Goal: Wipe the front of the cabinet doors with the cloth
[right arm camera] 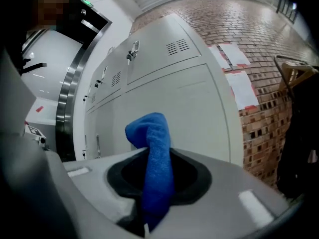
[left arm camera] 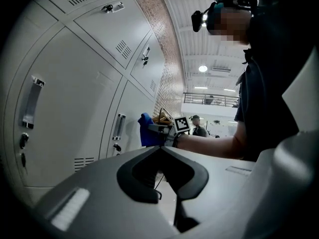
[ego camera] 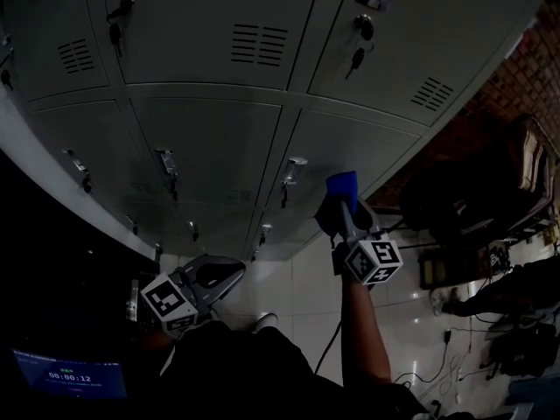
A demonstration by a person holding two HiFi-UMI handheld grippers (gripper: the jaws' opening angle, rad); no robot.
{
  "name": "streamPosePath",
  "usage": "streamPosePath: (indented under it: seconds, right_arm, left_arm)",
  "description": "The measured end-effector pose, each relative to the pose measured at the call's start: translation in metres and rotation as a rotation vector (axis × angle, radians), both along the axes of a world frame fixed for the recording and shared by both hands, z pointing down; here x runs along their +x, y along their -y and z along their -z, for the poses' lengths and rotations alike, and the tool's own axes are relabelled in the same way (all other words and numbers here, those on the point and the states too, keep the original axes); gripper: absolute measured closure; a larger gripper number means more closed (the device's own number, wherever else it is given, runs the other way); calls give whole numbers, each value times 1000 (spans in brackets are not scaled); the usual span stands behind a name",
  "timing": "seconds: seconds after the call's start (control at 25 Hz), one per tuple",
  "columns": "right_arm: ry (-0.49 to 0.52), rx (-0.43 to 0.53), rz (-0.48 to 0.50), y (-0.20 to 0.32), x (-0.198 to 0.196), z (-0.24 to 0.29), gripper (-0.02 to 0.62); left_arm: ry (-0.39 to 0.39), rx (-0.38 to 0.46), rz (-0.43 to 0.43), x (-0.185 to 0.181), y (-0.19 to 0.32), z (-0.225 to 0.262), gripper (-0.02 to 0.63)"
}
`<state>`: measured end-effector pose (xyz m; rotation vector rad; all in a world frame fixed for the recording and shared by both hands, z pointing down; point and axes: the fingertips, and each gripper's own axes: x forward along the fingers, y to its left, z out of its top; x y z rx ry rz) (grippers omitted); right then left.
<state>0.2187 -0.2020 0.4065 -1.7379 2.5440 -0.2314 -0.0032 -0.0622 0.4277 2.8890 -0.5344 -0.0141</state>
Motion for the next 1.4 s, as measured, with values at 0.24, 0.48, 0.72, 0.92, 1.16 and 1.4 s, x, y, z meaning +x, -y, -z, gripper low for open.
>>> streamPosePath:
  seconds: [0.24, 0.48, 0.72, 0.92, 1.16, 1.4]
  right_arm:
    - [-26, -48, 150, 10, -78, -32, 514]
    - [-54, -94, 207, 27, -113, -59, 514]
    - [-81, -159, 177, 46, -114, -80, 514]
    - [-58, -173, 168, 52, -104, -84, 514]
    - [-75, -167, 122, 55, -80, -89, 514]
    - [-66, -182, 68, 54, -41, -99, 514]
  left_arm:
    - [-5, -1, 35, -22, 0, -3, 604]
    - [3, -11, 83, -44, -4, -6, 604]
    - [2, -5, 118, -51, -6, -5, 604]
    - [13, -12, 126, -48, -7, -7, 604]
    - [26, -11, 129, -41, -3, -9, 604]
    - [32, -12, 122, -28, 0, -10, 604]
